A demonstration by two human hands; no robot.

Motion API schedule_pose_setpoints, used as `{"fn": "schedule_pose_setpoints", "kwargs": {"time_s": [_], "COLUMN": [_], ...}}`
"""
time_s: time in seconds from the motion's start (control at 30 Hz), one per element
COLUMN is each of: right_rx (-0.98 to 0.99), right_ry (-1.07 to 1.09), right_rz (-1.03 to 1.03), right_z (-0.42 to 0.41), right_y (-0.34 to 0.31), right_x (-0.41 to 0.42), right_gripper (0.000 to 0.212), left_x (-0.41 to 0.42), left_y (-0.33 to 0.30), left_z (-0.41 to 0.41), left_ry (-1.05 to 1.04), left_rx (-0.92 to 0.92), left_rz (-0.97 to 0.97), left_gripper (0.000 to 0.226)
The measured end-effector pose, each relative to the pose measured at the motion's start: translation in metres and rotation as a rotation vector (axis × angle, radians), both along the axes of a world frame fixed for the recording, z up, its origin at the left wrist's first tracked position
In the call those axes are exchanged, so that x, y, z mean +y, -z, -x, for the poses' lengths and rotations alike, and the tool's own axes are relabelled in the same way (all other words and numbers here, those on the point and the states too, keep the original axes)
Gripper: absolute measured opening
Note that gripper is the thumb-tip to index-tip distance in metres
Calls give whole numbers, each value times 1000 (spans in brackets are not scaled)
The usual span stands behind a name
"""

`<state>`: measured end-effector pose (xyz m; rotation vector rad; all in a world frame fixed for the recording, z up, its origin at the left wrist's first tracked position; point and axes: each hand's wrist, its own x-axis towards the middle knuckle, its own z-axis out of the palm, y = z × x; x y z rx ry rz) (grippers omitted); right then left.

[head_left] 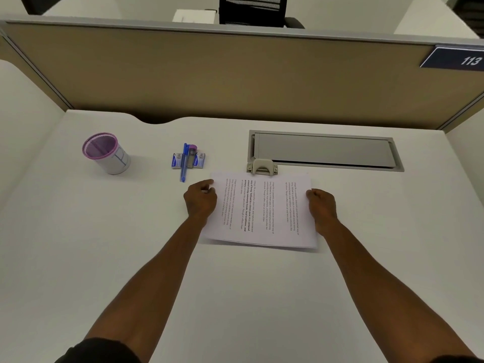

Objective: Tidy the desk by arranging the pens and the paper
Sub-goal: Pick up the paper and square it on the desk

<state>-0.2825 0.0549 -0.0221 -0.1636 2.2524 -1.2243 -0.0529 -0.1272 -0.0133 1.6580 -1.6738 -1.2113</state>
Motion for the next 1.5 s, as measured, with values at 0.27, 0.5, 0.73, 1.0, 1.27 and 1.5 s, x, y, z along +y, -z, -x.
{"fn": "schedule_pose_setpoints", "kwargs": {"time_s": [0.27, 0.5, 0.73, 1.0, 1.27, 1.5], "right_rx": [-23, -48, -102, 41, 48, 15], "right_ry": [51, 53, 74, 85, 117, 133], "right_rz": [6, 21, 45, -29, -27, -8], "right_z": [6, 9, 11, 12, 16, 21], "right_y": [3, 3, -1, -5, -1, -1], "right_x": [4, 11, 10, -4, -10, -15], "right_gripper": [25, 13, 22, 29, 19, 19], "left_x": [3, 6, -3, -17, -21, -29], "left_y": [3, 3, -3, 2, 8, 9], "left_z": [3, 6, 10, 19, 16, 19], "left_ry": [10, 25, 41, 82, 59, 39], "left_rx": [29, 21, 25, -5, -1, 39], "left_rz": [5, -9, -56, -56, -88, -146], "left_gripper": [27, 27, 32, 26, 26, 25]}}
